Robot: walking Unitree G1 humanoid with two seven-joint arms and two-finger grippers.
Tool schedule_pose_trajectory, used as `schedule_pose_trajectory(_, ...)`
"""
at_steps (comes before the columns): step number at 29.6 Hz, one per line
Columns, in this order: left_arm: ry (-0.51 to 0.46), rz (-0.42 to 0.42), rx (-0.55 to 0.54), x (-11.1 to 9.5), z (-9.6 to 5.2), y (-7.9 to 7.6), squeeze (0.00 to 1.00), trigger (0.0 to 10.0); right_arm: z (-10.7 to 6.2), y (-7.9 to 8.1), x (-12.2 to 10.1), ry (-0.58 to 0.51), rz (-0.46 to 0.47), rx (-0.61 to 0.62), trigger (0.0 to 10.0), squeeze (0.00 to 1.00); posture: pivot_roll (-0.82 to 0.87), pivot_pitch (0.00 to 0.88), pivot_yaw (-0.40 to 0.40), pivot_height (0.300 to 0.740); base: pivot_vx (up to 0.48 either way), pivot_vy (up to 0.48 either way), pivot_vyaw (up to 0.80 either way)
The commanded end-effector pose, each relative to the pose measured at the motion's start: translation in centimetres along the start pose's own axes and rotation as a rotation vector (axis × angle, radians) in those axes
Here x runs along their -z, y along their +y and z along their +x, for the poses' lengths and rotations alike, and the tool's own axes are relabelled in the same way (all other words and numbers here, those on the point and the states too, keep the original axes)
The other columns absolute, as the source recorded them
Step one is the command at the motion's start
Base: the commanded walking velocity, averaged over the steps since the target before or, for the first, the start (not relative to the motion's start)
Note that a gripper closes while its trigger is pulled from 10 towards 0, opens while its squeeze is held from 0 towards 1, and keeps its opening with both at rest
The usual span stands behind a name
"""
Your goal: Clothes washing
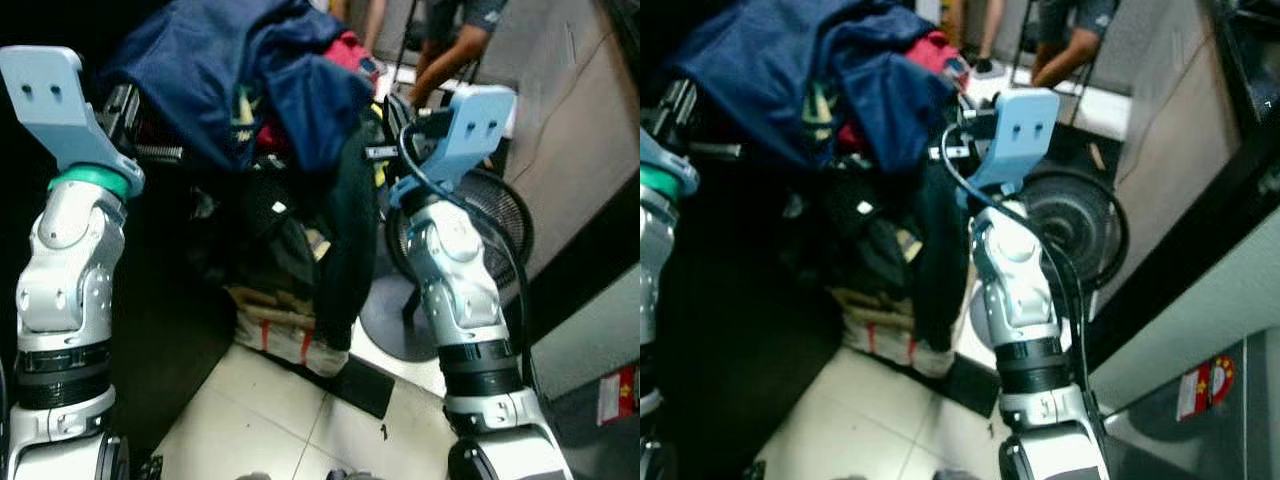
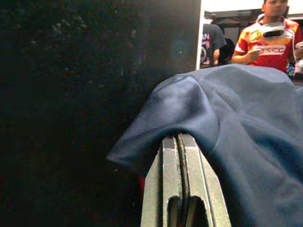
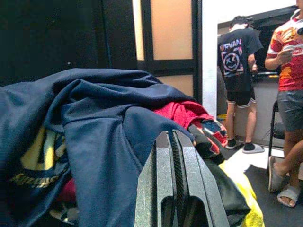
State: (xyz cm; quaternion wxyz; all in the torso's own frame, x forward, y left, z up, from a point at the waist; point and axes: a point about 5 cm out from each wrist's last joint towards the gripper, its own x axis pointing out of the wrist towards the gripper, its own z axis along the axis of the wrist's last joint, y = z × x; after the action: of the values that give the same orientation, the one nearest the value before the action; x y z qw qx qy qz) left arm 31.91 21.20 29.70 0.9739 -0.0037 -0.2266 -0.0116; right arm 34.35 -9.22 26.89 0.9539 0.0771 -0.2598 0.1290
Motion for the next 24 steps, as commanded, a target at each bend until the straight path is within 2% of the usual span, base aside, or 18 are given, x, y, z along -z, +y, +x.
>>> schedule_pose_trajectory(1, 0.003, -0.003, 0.009, 0.0, 0.0, -0.2, 0.00, 10.0, -0.1, -0.3, 0.1, 0.007, -0.006, 0.010, 10.0, 0.00, 0.13, 0.024, 0.012, 0.740, 0.000, 0.480, 0.00)
schedule_pose_trajectory(5, -0.003, 0.005, 0.007, -0.1, -0.1, -0.2, 0.00, 10.0, -0.1, -0.2, 0.0, 0.005, -0.009, 0.008, 10.0, 0.00, 0.13, 0.024, 0.012, 0.740, 0.000, 0.472, 0.00)
schedule_pose_trajectory(8, -0.009, 0.037, 0.013, -0.2, 0.0, -0.1, 0.00, 10.0, 0.0, 0.1, -0.3, -0.005, -0.045, -0.020, 10.0, 0.00, 0.13, 0.026, 0.012, 0.740, 0.000, 0.000, 0.00)
schedule_pose_trajectory(13, -0.026, 0.024, 0.062, -0.8, 0.3, -0.8, 0.00, 10.0, 0.2, 0.6, -1.1, -0.038, -0.117, -0.067, 10.0, 0.00, 0.13, 0.028, 0.011, 0.740, 0.000, 0.000, 0.00)
schedule_pose_trajectory(15, -0.045, 0.069, 0.103, -1.3, 0.6, -1.2, 0.00, 10.0, 0.5, 0.5, -1.0, -0.018, -0.175, -0.095, 10.0, 0.00, 0.13, 0.028, 0.010, 0.740, 0.000, 0.000, 0.00)
schedule_pose_trajectory(17, -0.049, 0.080, 0.111, -1.4, 0.7, -1.3, 0.00, 10.0, 0.5, 0.4, -0.9, -0.011, -0.188, -0.102, 10.0, 0.00, 0.13, 0.028, 0.010, 0.740, 0.000, 0.000, 0.00)
schedule_pose_trajectory(19, -0.016, 0.129, 0.116, -0.6, 1.2, -1.3, 0.00, 10.0, 1.0, -0.9, -0.2, 0.024, -0.229, -0.056, 10.0, 0.00, 0.13, 0.029, 0.015, 0.740, 0.000, 0.000, 0.00)
schedule_pose_trajectory(22, -0.033, 0.110, 0.130, -0.9, 1.4, -1.6, 0.00, 10.0, 1.3, -1.0, -0.6, 0.009, -0.251, -0.058, 10.0, 0.00, 0.13, 0.029, 0.015, 0.740, 0.000, 0.000, 0.00)
schedule_pose_trajectory(24, -0.063, 0.039, 0.185, -1.7, 1.4, -2.4, 0.00, 10.0, 1.7, -0.8, -1.5, -0.024, -0.284, -0.073, 10.0, 0.00, 0.12, 0.035, 0.017, 0.740, 0.000, 0.000, 0.00)
